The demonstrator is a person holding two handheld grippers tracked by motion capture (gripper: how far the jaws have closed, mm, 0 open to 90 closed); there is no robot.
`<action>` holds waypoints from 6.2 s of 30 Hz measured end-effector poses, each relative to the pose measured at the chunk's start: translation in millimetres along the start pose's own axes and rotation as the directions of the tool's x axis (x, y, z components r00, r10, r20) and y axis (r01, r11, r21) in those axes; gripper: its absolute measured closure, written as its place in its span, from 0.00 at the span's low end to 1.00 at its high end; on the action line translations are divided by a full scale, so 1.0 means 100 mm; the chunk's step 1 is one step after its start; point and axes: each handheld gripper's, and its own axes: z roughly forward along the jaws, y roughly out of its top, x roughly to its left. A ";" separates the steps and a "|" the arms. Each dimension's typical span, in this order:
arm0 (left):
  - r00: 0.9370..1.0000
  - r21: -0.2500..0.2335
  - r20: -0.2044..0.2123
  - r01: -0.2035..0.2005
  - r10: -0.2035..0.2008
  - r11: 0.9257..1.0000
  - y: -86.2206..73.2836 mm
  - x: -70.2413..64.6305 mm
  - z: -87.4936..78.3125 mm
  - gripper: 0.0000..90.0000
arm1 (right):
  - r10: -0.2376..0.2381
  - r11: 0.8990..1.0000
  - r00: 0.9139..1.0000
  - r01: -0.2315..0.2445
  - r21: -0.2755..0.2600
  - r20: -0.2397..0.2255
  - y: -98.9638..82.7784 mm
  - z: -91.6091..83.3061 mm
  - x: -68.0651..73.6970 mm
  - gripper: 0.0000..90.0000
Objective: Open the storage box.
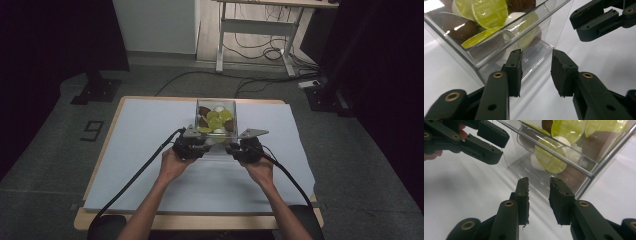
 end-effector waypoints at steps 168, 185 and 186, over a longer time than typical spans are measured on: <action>0.999 -0.087 0.054 -0.003 0.008 0.996 -0.51 -0.74 -0.34 0.82 | -0.056 0.998 0.993 0.052 -0.041 -0.102 -0.38 -0.26 0.66 0.83; 0.997 -0.090 0.081 0.001 0.007 0.996 -0.55 -0.85 -0.35 0.82 | -0.052 0.998 0.993 0.047 -0.046 -0.105 -0.46 -0.37 0.71 0.83; 0.997 -0.090 0.081 0.001 0.007 0.996 -0.55 -0.85 -0.35 0.82 | -0.052 0.998 0.993 0.047 -0.046 -0.105 -0.46 -0.37 0.71 0.83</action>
